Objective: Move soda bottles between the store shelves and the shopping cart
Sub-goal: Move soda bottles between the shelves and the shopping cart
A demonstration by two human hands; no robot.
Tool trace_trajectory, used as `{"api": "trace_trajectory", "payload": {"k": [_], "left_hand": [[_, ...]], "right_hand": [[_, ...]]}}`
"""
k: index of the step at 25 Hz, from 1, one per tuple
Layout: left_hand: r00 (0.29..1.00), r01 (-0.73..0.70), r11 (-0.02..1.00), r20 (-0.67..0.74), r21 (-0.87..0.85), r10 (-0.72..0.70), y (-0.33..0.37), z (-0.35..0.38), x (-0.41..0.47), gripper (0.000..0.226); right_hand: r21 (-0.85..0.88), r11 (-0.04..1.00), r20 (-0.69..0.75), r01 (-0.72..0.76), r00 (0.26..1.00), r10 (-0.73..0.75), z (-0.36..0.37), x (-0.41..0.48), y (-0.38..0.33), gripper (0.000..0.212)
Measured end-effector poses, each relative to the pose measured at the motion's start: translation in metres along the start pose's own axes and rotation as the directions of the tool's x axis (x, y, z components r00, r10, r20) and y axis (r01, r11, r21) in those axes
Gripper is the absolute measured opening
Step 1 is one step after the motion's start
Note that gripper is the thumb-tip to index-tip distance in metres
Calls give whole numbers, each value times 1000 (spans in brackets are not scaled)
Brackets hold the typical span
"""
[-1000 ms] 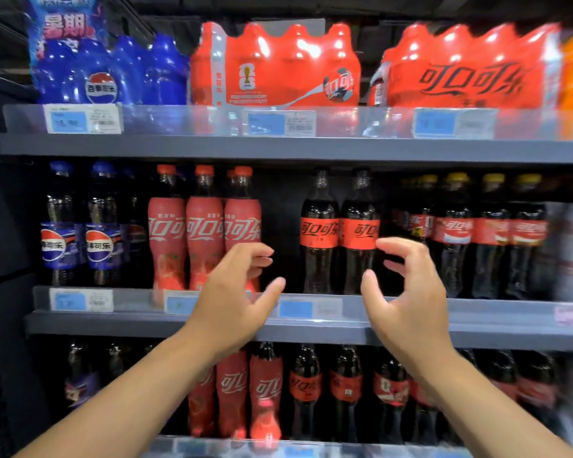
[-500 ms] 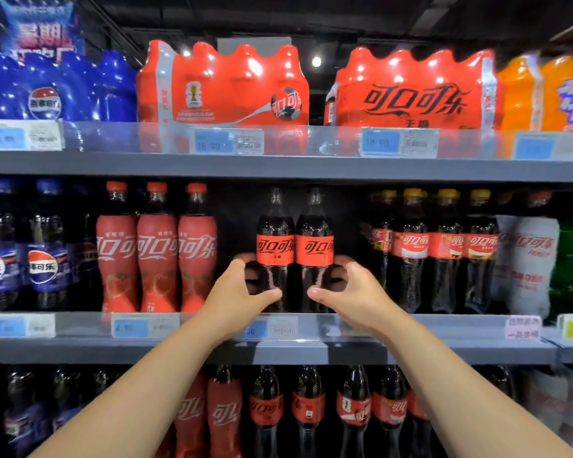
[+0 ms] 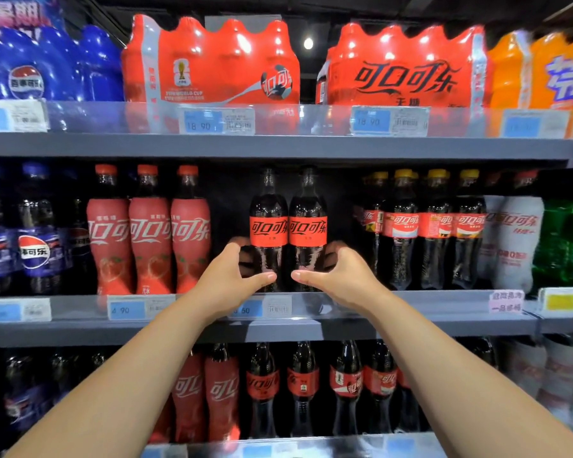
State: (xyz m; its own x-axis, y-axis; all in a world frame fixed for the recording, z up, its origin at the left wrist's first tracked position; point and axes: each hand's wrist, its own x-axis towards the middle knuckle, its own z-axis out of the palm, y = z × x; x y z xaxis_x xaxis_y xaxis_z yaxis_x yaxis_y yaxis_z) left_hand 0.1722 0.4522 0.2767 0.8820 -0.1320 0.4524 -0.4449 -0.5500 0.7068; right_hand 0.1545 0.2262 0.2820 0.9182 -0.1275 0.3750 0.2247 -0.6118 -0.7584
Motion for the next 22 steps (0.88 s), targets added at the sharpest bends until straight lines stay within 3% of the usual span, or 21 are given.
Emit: {"api": "trace_trajectory", "payload": {"k": [4,7,10,12,13,15,16,17,18,20,22], "left_hand": [[998,-33,999,-46,28,35,-2,4,-2,62],[992,-84,996,-89,-7,84,-1,8,-7,69],[968,-113,990,-216,82,128,4,21,-20,74],[876,-221,959,-396,178,275,15,32,-33,66],[777,-346,902,-459,259,430,25,37,-39,54],[558,-595,696,-416,403,718,47,53,-44,37],[510,-687,614,-344,390,788,60,64,-43,32],[530,-730,600,-283,326,799,73,78,-40,31],[604,-724,648,-238,235,761,88,93,-36,31],[777,-599,796,-177,82,604,116,124,-22,34],[899,-419,908,-134,7,416,134,152,-2,47]], "right_hand": [[-67,997,21,23,1000,-22,-2,-8,-2,73],[4,991,-67,134,989,-133,-11,-23,5,80],[22,974,-146,225,965,-219,-38,-42,21,66],[12,968,-164,252,955,-247,-61,-52,32,56],[-6,965,-178,262,949,-259,-73,-56,38,53],[-83,955,-220,285,929,-297,-99,-60,52,48],[-126,948,-247,293,916,-316,-111,-60,59,46],[-158,943,-274,293,904,-327,-124,-59,67,45],[-184,940,-299,286,895,-331,-137,-57,74,44],[-230,940,-333,251,888,-318,-162,-51,90,46],[-251,945,-364,208,885,-291,-183,-41,106,49]]}}
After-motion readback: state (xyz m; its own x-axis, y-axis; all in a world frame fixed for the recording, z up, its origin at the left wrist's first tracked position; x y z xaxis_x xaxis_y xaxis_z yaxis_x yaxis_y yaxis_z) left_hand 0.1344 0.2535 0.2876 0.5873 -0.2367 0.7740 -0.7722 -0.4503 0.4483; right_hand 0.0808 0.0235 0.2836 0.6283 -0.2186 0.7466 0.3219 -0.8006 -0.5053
